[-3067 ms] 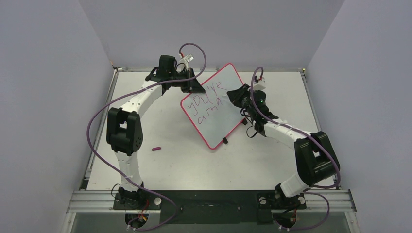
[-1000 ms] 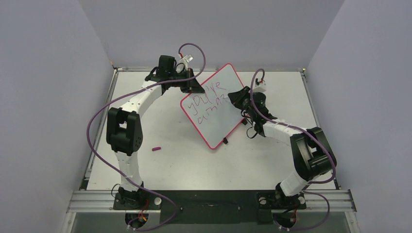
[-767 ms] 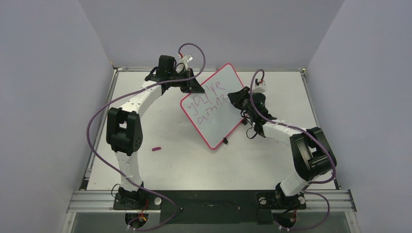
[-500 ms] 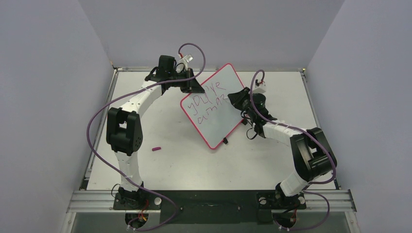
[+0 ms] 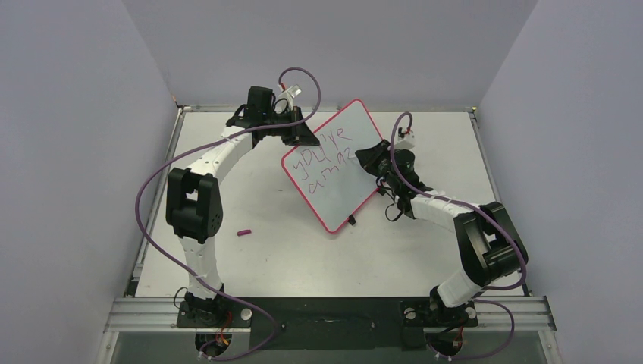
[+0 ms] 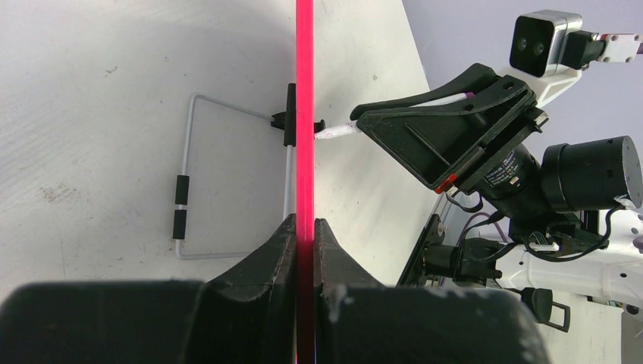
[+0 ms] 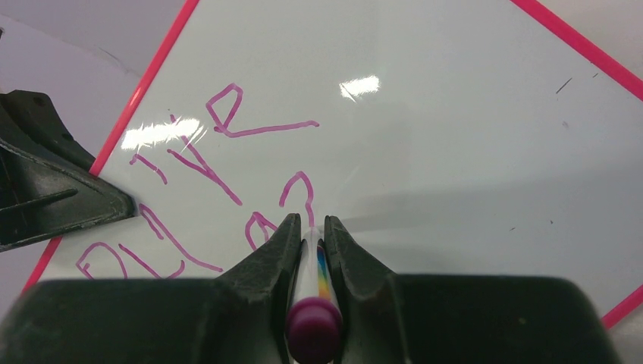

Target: Write a sentence on the whiteboard

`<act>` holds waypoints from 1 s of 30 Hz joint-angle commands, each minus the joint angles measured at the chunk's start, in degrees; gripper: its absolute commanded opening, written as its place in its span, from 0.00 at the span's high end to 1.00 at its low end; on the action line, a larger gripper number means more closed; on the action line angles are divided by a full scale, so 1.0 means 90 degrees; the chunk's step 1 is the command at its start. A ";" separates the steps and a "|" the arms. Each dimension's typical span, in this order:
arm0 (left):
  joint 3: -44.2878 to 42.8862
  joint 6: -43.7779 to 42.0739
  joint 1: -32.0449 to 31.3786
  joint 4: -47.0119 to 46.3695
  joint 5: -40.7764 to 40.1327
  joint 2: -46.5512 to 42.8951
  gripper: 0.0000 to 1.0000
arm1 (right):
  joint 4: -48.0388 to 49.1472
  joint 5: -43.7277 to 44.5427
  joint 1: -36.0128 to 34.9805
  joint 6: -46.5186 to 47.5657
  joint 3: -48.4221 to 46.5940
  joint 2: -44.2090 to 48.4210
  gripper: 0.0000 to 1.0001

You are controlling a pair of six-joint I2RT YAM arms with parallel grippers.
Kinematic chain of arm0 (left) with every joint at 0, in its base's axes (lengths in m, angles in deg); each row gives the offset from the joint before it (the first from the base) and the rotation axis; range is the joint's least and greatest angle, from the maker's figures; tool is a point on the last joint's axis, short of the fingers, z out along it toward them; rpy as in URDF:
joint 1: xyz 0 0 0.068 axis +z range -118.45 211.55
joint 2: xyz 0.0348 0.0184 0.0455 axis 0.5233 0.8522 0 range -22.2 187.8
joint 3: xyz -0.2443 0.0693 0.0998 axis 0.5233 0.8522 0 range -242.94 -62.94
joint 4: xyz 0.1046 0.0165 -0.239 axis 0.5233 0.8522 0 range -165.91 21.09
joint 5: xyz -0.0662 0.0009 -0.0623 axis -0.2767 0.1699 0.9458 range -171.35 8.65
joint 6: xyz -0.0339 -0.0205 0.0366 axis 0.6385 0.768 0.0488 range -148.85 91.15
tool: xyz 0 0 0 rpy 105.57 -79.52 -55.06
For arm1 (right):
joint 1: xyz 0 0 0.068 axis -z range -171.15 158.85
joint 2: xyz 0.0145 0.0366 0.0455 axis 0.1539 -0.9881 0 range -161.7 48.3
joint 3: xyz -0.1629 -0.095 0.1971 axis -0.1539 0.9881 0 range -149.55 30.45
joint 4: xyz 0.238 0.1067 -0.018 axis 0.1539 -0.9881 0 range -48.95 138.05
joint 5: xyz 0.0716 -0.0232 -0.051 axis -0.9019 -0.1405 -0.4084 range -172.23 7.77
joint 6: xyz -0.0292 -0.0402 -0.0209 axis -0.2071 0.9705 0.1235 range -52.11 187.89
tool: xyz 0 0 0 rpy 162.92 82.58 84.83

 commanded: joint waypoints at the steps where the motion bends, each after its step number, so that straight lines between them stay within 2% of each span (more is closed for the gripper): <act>1: -0.0152 0.0035 -0.0075 -0.0391 0.0550 -0.0546 1.00 | -0.0002 -0.0028 -0.0070 0.0040 -0.0077 0.0107 1.00; 30: -0.0122 0.0025 -0.0083 -0.0380 0.0553 -0.0576 1.00 | -0.0521 0.0044 0.0298 0.0328 -0.0697 0.0009 1.00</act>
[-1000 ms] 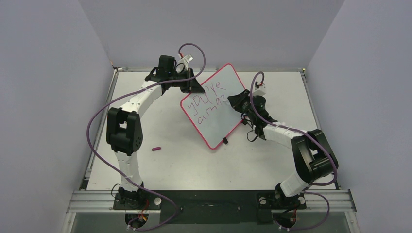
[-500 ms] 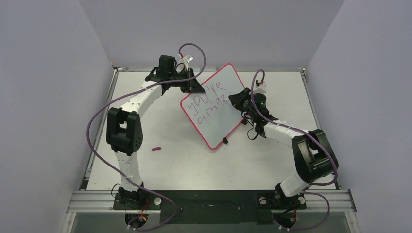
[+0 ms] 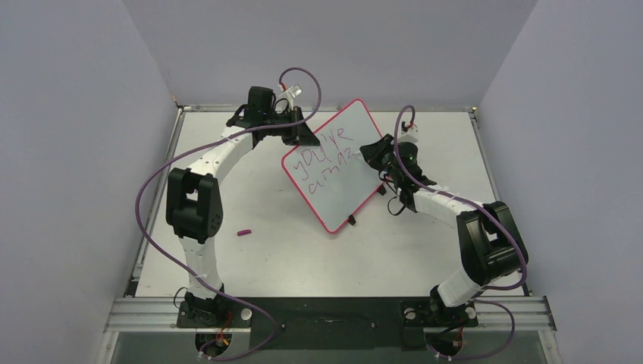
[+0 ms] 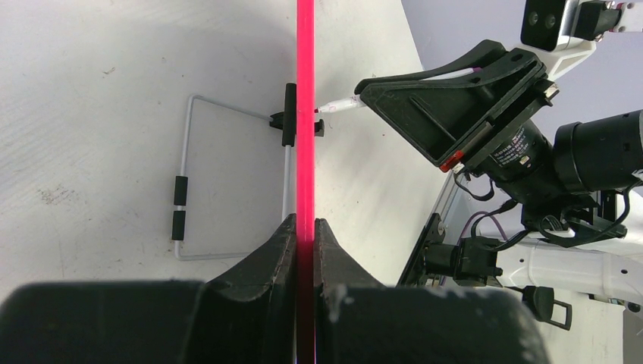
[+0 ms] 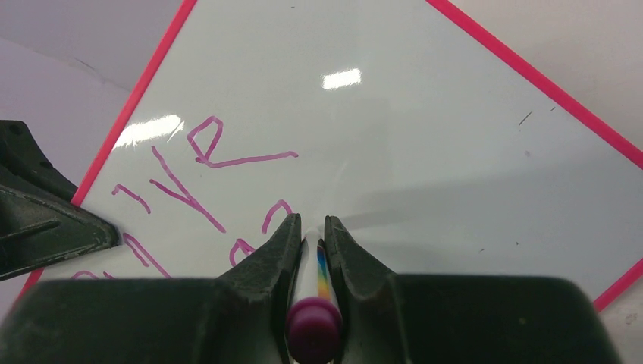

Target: Write a sentence on the whiteboard

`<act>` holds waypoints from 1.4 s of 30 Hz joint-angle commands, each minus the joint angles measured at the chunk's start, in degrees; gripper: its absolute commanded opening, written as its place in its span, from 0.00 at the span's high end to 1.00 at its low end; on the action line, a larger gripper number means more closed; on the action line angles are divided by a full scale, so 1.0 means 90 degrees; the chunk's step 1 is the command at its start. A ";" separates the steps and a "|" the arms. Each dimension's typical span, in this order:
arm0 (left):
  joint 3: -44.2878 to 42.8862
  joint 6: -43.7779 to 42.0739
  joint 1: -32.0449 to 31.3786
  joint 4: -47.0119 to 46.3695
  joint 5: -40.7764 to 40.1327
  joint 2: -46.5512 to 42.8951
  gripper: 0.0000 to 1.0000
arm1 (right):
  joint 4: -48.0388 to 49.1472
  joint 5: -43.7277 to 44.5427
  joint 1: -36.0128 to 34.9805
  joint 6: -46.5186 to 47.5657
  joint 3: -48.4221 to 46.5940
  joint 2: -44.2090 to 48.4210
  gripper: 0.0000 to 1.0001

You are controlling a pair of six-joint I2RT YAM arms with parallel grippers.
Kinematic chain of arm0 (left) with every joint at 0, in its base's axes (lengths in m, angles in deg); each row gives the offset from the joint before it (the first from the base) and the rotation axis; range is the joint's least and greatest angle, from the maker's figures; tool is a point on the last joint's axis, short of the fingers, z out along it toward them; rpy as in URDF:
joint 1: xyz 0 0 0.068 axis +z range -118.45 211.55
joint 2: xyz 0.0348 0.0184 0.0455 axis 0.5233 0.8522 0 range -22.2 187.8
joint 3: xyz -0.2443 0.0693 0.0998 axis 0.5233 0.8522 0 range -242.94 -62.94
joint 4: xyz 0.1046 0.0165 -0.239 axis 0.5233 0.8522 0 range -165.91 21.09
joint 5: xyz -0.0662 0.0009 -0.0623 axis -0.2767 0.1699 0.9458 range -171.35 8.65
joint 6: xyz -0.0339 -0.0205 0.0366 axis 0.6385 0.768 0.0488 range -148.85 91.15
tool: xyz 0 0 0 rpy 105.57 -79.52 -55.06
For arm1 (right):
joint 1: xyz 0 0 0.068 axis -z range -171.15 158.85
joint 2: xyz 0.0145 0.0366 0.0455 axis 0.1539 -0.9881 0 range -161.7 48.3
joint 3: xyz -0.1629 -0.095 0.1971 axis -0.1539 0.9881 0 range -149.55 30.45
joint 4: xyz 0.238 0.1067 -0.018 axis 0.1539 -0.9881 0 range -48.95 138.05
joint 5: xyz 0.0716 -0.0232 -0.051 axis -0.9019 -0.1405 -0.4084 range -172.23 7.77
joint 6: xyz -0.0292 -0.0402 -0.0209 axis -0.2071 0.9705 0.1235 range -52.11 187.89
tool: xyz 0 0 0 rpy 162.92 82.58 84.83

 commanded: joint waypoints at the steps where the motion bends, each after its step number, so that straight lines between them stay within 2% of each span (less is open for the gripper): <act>1: -0.0125 0.0052 -0.0067 -0.0375 0.0538 -0.0571 1.00 | 0.0067 0.0043 0.0066 0.0182 -0.0280 0.0065 1.00; 11: -0.0143 0.0057 -0.0073 -0.0375 0.0537 -0.0561 1.00 | -0.0122 0.0049 0.0086 0.0328 -0.0342 0.0433 1.00; 26: -0.0144 0.0061 -0.0073 -0.0375 0.0545 -0.0567 1.00 | -0.0213 -0.0086 0.0242 0.0236 -0.1054 -0.0033 1.00; 42: -0.0135 0.0069 -0.0073 -0.0396 0.0549 -0.0556 1.00 | -0.0001 -0.0092 0.0248 0.0239 -0.0704 -0.0218 1.00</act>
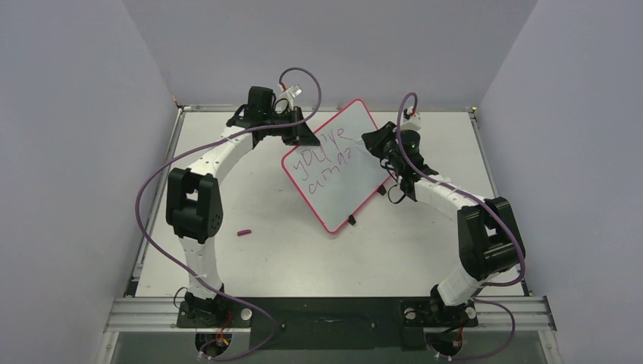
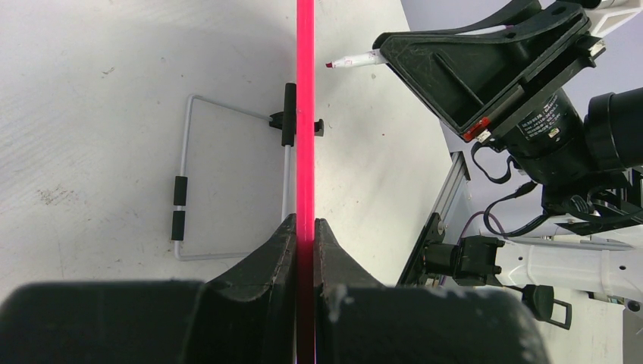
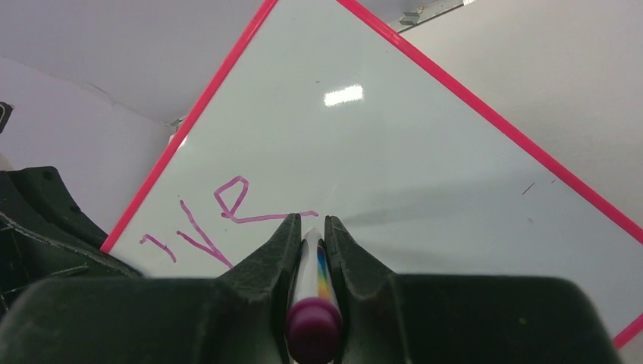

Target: Write a sentence on the whiteboard

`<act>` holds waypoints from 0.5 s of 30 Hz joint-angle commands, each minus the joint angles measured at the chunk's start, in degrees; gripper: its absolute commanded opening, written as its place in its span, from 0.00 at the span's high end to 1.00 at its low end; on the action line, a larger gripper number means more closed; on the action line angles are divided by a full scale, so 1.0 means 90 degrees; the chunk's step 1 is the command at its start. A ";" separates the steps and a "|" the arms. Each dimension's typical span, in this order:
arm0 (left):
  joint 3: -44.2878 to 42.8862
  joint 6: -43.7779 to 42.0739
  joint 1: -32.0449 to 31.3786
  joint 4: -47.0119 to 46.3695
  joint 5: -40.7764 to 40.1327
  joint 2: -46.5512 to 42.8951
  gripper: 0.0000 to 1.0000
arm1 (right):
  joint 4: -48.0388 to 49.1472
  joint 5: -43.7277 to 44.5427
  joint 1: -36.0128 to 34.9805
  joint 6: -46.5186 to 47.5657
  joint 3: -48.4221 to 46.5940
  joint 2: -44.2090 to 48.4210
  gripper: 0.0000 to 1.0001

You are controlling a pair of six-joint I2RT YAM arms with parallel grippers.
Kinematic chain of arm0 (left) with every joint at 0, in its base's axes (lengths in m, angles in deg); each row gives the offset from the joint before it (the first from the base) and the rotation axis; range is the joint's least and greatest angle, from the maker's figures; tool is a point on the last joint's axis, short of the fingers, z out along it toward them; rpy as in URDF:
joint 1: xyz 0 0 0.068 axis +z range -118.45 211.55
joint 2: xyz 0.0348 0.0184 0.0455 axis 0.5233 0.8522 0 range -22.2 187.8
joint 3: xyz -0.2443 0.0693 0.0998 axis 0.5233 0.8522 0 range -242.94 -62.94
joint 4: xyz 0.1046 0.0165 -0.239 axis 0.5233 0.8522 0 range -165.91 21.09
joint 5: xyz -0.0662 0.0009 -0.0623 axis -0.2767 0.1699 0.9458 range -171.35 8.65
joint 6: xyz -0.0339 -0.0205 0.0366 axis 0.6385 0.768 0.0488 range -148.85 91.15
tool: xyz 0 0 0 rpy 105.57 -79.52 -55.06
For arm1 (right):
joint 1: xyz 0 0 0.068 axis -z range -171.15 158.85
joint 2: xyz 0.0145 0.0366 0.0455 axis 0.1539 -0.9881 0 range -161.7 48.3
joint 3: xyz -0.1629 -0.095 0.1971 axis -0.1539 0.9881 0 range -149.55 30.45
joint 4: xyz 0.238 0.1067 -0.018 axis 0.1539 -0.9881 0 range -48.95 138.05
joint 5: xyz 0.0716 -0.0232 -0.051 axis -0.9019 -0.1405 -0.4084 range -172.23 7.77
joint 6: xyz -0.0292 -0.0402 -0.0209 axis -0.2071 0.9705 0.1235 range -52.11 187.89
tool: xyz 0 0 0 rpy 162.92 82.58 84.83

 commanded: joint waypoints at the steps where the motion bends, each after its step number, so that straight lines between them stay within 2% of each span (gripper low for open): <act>1: -0.0135 0.0070 -0.0073 -0.0397 0.0539 -0.0557 1.00 | 0.0363 -0.0034 0.0047 0.0060 0.0165 0.0019 1.00; 15: -0.0120 0.0076 -0.0086 -0.0402 0.0549 -0.0571 1.00 | 0.0547 0.0020 0.0114 0.0112 0.0881 0.0194 1.00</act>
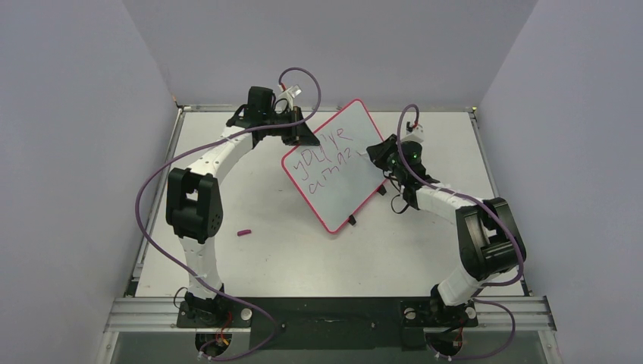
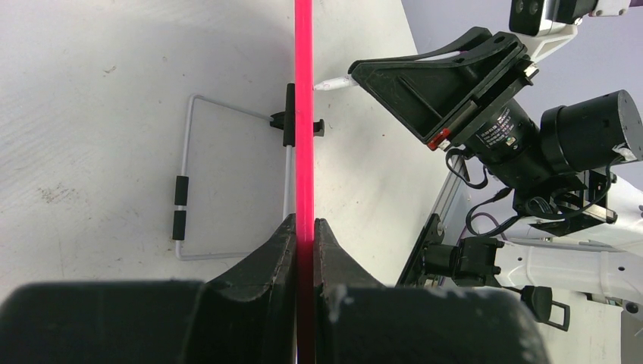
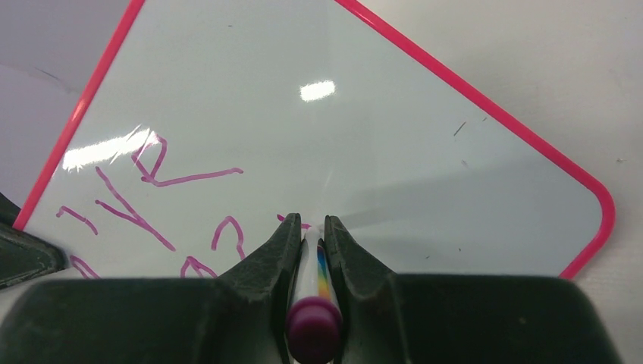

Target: Write a sentence on the whiteboard

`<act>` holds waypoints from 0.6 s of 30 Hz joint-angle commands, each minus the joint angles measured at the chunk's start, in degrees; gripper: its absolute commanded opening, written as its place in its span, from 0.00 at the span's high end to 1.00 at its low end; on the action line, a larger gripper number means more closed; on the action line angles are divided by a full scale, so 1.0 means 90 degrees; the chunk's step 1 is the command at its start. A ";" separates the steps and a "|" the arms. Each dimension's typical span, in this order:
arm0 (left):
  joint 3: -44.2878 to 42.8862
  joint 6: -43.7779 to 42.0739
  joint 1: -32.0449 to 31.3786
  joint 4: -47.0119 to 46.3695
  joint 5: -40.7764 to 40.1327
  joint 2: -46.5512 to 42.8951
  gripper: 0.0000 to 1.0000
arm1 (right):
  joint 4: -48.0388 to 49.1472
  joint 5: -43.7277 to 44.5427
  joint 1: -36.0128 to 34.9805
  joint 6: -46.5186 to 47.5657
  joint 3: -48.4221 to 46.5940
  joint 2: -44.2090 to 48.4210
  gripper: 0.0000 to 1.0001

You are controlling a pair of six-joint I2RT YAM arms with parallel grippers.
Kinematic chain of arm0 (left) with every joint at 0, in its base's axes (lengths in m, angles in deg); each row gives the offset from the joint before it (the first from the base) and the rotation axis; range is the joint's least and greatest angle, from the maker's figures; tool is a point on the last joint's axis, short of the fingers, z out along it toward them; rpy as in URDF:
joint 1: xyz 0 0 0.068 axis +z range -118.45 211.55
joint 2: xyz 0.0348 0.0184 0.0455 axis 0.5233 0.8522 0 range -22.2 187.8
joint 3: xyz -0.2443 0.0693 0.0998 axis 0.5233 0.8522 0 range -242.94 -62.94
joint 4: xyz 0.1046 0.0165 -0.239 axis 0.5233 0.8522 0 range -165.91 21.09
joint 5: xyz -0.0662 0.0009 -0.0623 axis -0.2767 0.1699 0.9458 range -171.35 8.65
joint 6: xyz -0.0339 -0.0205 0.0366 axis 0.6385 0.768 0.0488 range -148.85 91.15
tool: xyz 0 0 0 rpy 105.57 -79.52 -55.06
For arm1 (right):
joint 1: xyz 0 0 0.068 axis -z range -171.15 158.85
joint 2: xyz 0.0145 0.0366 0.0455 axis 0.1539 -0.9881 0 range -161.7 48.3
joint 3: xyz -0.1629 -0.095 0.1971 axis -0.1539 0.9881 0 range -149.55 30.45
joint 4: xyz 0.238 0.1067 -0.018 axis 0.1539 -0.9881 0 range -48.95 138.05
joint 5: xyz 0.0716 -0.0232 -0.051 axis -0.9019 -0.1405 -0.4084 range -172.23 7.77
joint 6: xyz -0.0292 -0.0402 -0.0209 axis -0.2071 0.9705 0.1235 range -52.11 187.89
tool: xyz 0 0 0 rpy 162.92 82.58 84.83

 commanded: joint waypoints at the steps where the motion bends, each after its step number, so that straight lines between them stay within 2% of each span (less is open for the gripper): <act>1: -0.0122 0.0052 -0.0087 -0.0404 0.0560 -0.0571 1.00 | 0.0290 0.0012 0.0025 0.0105 0.0186 0.0194 1.00; 18: -0.0092 0.0046 -0.0085 -0.0424 0.0554 -0.0594 1.00 | 0.0169 -0.0103 0.0017 -0.0084 -0.0324 0.0506 1.00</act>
